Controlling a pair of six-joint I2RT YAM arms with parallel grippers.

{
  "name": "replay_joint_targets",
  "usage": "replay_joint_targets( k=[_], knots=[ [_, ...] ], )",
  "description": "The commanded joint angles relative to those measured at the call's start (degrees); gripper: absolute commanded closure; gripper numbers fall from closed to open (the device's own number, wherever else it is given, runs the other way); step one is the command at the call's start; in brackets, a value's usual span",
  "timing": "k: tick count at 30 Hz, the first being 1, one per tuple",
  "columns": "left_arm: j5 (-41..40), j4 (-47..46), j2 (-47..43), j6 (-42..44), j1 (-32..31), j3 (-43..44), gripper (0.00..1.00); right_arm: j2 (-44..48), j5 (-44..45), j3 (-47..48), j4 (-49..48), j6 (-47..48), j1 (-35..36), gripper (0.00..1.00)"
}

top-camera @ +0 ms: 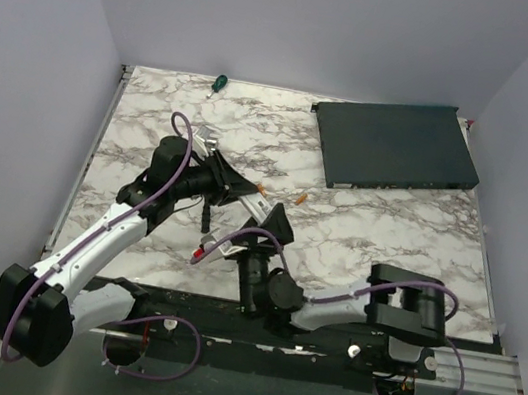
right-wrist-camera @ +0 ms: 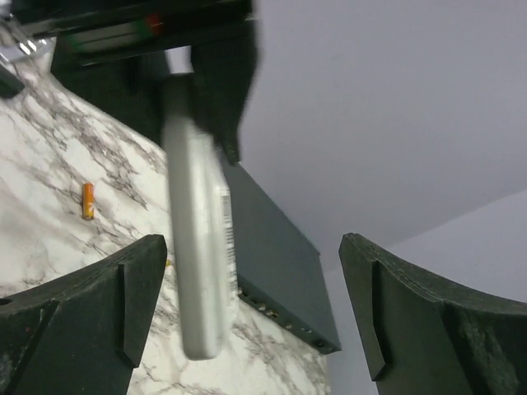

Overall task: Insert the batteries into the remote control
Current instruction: Adjust the remote control.

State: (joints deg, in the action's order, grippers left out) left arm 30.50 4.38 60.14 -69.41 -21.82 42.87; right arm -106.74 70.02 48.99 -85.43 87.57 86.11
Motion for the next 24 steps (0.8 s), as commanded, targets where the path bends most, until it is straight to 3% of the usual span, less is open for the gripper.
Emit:
replay_joint_targets(
  k=[1, 4, 5, 10, 14, 20, 24],
  knots=[
    [-1.7, -3.7, -0.4, 3.0, -0.2, -1.4, 1.00, 12.4, -1.3, -1.4, 19.0, -29.5, 0.5, 0.07],
    [-3.0, -3.5, -1.3, 3.8, -0.1, -2.1, 1.00, 24.2, -13.4, 1.8, 59.4, -63.8, -1.0, 0.11],
    [-3.1, -3.7, -1.6, 4.1, 0.0, -2.4, 1.00, 27.4, -17.4, 1.4, 62.5, -68.3, -2.1, 0.11],
    [-3.6, -4.1, -2.5, 5.9, 0.3, -3.3, 1.00, 39.9, -29.4, -2.7, 70.6, -80.1, -7.6, 0.11],
    [-3.1, -4.1, -2.6, 8.2, 0.3, -2.8, 1.00, 47.9, -46.6, -4.4, 76.8, -91.9, -16.1, 0.11],
    [-1.6, -10.7, -5.1, 9.2, 0.3, -5.2, 1.00, 50.6, -67.2, -8.1, 79.2, -103.9, -32.4, 0.11],
    [2.8, -13.0, -4.2, 10.7, 0.3, -4.8, 1.00, 50.4, -81.8, -9.3, 77.4, -103.8, -35.4, 0.08]
  ],
)
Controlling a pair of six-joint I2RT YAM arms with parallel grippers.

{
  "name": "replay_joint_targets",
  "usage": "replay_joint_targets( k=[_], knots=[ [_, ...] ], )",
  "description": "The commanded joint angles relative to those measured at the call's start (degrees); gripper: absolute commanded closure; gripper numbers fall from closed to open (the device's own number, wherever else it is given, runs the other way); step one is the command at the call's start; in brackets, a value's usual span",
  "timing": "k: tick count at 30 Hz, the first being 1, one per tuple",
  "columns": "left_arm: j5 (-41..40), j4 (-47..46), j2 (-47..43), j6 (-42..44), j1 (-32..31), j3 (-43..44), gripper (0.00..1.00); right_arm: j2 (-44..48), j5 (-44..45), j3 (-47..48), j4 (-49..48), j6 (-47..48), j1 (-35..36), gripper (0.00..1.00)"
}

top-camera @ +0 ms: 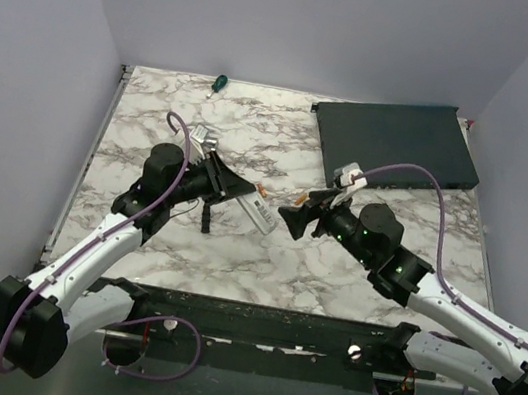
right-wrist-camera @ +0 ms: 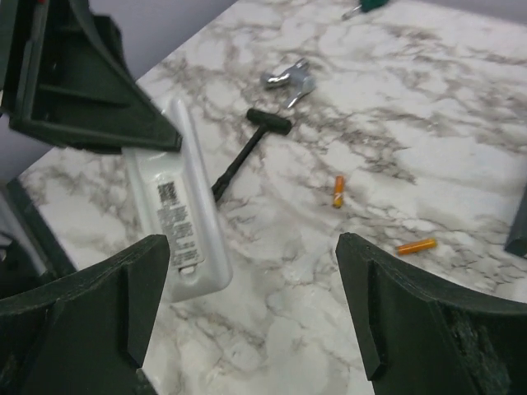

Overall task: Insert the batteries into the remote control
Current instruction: Adjust the remote control.

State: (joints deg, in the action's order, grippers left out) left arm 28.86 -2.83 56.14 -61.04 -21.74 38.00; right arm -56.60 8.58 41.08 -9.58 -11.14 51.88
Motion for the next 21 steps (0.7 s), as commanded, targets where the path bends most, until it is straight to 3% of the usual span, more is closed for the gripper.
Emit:
replay_joint_targets(
  k=[1, 6, 17, 21],
  knots=[
    [5.7, -5.7, 0.4, 2.6, 0.2, 0.3, 1.00, 0.5, -21.6, -1.7, 1.1, -4.5, -1.2, 0.06],
    [9.2, -5.9, 1.7, 4.2, 0.3, 1.3, 1.00, -0.2, -20.3, 0.6, 4.9, -0.1, -1.2, 0.03],
    [21.9, -8.3, 6.5, 8.1, 0.1, 5.5, 1.00, 2.8, -13.0, 4.5, 13.6, 12.3, -1.2, 0.21],
    [23.5, -7.2, 8.0, 9.4, -0.1, 6.7, 1.00, 0.8, -11.0, 8.0, 18.9, 11.8, -1.2, 0.23]
  ],
)
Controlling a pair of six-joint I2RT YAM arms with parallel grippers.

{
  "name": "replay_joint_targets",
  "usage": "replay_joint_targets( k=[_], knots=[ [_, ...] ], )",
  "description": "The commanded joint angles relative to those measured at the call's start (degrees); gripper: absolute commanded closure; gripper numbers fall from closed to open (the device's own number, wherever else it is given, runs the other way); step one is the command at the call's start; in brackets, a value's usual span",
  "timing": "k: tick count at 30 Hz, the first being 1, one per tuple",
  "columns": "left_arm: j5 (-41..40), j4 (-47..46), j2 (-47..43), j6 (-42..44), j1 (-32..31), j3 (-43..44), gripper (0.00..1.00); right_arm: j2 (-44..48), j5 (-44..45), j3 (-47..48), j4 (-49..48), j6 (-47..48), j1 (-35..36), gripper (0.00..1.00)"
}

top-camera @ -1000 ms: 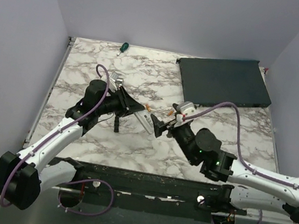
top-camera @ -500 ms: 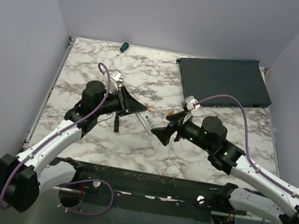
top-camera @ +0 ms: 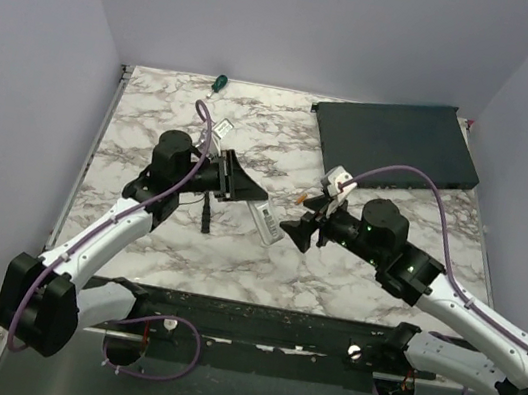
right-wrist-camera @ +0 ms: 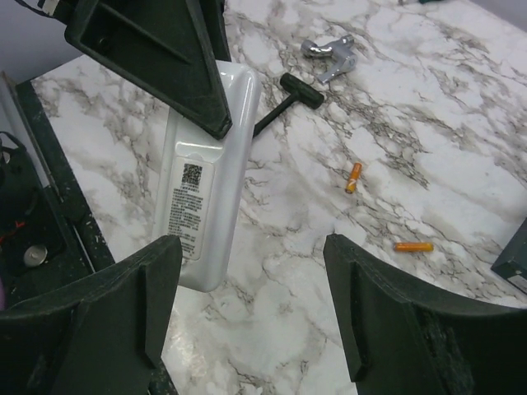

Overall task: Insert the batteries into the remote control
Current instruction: Adjust the remote control.

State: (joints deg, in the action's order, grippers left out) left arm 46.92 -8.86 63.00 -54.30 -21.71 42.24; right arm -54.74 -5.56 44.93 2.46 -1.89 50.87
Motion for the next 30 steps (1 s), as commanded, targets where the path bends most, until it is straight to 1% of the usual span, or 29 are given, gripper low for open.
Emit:
replay_joint_targets(
  k=[1, 2, 3, 6, 8, 12, 15, 17, 22, 26, 28, 30],
  knots=[
    [5.5, -0.9, 1.3, 3.0, -0.1, 2.7, 1.00, -1.8, 0.6, 5.0, 7.8, 2.1, -0.2, 0.20],
    [5.6, -0.9, 1.5, 3.4, -0.2, 2.8, 1.00, -2.3, -1.5, 5.4, 8.2, 2.1, -0.1, 0.17],
    [5.7, -0.7, 1.7, 3.7, -0.3, 3.0, 1.00, -2.7, -4.0, 5.6, 8.1, -0.1, -0.2, 0.14],
    [7.7, 1.1, 3.6, 4.6, -0.3, 4.8, 1.00, -2.3, -6.8, 5.5, 7.9, 0.8, -0.1, 0.14],
    [9.1, 2.6, 4.9, 5.2, -0.4, 6.0, 1.00, -1.0, -6.4, 5.5, 8.4, 4.1, -0.2, 0.16],
    [11.9, 2.7, 6.5, 4.3, -0.7, 7.0, 1.00, 1.1, -3.5, 6.1, 10.5, 10.0, -0.1, 0.19],
    [12.4, 2.2, 7.6, 2.2, -0.8, 6.6, 1.00, 2.0, -5.3, 6.3, 13.2, 16.0, -0.1, 0.22],
    [12.3, 0.1, 7.8, -0.2, -1.0, 5.5, 1.00, 2.8, -7.1, 6.0, 13.9, 19.3, -0.2, 0.23],
    [11.9, -9.9, 7.9, -8.3, -1.5, 1.3, 1.00, 5.4, -13.0, 4.1, 15.1, 28.2, -0.1, 0.21],
    [12.3, -17.5, 8.3, -14.7, -1.6, -1.3, 1.00, 7.0, -18.1, 3.5, 14.9, 32.9, -0.2, 0.23],
    [12.4, -20.6, 8.5, -16.9, -1.5, -1.9, 1.00, 7.1, -18.6, 3.4, 13.3, 32.0, -0.1, 0.24],
    [11.6, -20.9, 8.1, -16.8, -1.5, -2.1, 1.00, 6.5, -15.9, 3.6, 9.6, 25.4, -0.2, 0.23]
  ],
)
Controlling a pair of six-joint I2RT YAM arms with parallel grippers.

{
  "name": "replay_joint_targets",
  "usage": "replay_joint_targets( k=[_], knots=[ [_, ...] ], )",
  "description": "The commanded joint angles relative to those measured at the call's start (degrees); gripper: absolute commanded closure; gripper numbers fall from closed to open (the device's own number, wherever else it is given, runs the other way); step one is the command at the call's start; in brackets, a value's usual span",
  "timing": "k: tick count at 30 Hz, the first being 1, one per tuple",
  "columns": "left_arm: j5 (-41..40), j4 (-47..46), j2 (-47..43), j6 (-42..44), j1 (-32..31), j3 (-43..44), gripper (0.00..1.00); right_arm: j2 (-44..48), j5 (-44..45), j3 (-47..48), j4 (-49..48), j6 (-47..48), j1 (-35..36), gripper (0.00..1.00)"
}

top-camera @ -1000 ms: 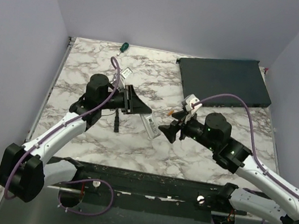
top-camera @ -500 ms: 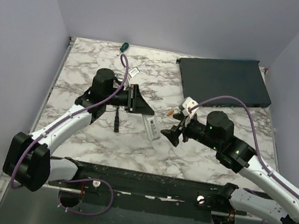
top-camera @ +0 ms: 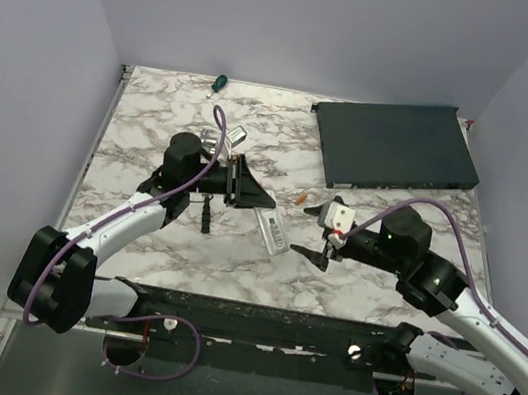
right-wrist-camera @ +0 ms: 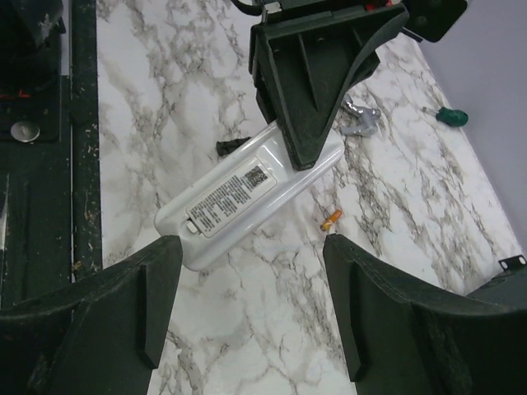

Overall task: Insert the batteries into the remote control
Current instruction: Adjust the remote control.

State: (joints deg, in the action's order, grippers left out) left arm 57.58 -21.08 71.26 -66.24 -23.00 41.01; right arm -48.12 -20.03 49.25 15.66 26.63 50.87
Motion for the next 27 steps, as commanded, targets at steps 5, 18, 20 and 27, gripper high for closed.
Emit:
replay_joint_targets(
  k=[5, 18, 20, 27],
  knots=[
    [-5.9, 0.1, -3.4, 0.0, -0.3, 0.0, 1.00, -6.2, 8.8, 3.4, -7.3, -27.3, -0.2, 0.23],
    [-19.7, 15.2, -8.5, 4.4, -0.4, 1.9, 1.00, -14.0, 14.0, 3.3, -10.8, -41.7, -0.2, 0.06],
    [-19.8, 15.4, -8.2, 4.1, -0.4, 1.9, 1.00, -14.0, 12.9, 2.4, -12.8, -42.2, -0.2, 0.05],
    [-20.0, 16.0, -8.0, 3.7, -0.5, 2.4, 1.00, -17.8, 9.6, 1.7, -14.5, -43.2, -0.1, 0.05]
  ],
)
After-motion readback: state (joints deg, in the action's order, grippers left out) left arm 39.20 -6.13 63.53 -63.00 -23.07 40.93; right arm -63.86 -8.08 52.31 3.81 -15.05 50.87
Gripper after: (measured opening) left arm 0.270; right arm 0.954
